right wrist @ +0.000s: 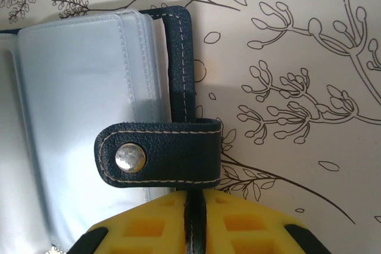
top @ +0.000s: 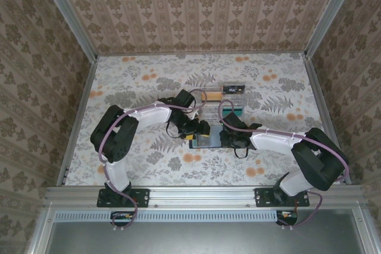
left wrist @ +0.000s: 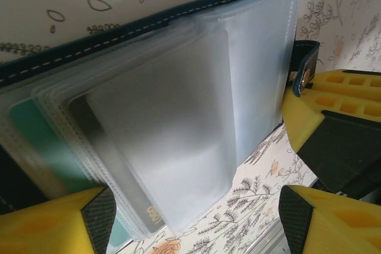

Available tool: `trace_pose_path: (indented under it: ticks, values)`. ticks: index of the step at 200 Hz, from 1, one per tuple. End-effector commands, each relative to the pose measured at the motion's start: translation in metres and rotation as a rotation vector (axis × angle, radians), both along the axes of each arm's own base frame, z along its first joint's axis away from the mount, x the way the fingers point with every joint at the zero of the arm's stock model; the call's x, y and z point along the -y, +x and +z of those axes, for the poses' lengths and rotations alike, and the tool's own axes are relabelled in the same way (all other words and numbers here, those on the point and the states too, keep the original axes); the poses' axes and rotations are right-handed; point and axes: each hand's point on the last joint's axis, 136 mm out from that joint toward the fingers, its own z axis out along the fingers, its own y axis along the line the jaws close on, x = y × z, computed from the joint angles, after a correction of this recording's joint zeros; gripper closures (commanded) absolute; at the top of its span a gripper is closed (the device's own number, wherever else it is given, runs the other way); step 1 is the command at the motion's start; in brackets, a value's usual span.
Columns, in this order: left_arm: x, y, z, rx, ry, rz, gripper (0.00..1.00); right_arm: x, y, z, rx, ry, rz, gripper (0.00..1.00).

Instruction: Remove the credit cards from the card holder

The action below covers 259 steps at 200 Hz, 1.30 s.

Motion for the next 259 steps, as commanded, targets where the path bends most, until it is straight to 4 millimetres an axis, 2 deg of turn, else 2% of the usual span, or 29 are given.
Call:
trace_pose_path:
  ticks: [1, 84, 115, 141, 185, 191, 210, 229, 245, 259]
  values:
    - [0.016, -0.003, 0.008, -0.006, -0.073, -0.035, 0.23, 0.008, -0.018, -0.021, -0.079, -0.024, -0.010, 0.84]
    - [0.023, -0.001, 0.018, 0.017, -0.116, -0.057, 0.09, 0.009, -0.018, -0.022, -0.080, -0.025, -0.013, 0.83]
    - [0.024, -0.001, 0.020, 0.019, -0.121, -0.061, 0.05, 0.008, -0.017, -0.021, -0.074, -0.019, -0.017, 0.75]
    - [0.023, 0.000, 0.021, 0.022, -0.116, -0.062, 0.05, 0.010, -0.016, -0.017, -0.062, -0.019, -0.021, 0.72]
    - [0.007, 0.008, 0.027, 0.051, -0.084, -0.026, 0.06, 0.028, -0.010, 0.004, -0.018, -0.037, -0.056, 0.69]
    - [0.003, 0.008, 0.029, 0.058, -0.077, -0.021, 0.06, 0.028, -0.005, 0.018, 0.019, -0.012, -0.055, 0.69]
    - [-0.009, 0.011, 0.033, 0.079, -0.057, -0.009, 0.08, 0.029, 0.002, 0.038, 0.066, 0.015, -0.053, 0.70]
    - [-0.023, 0.015, 0.029, 0.094, -0.024, 0.011, 0.13, 0.014, 0.010, 0.057, 0.102, 0.082, -0.018, 0.72]
    - [-0.031, 0.015, 0.021, 0.091, 0.012, 0.012, 0.22, -0.004, 0.016, 0.067, 0.108, 0.152, 0.012, 0.75]
    - [-0.036, 0.015, 0.013, 0.088, 0.034, 0.012, 0.38, -0.021, 0.021, 0.074, 0.107, 0.207, 0.041, 0.77]
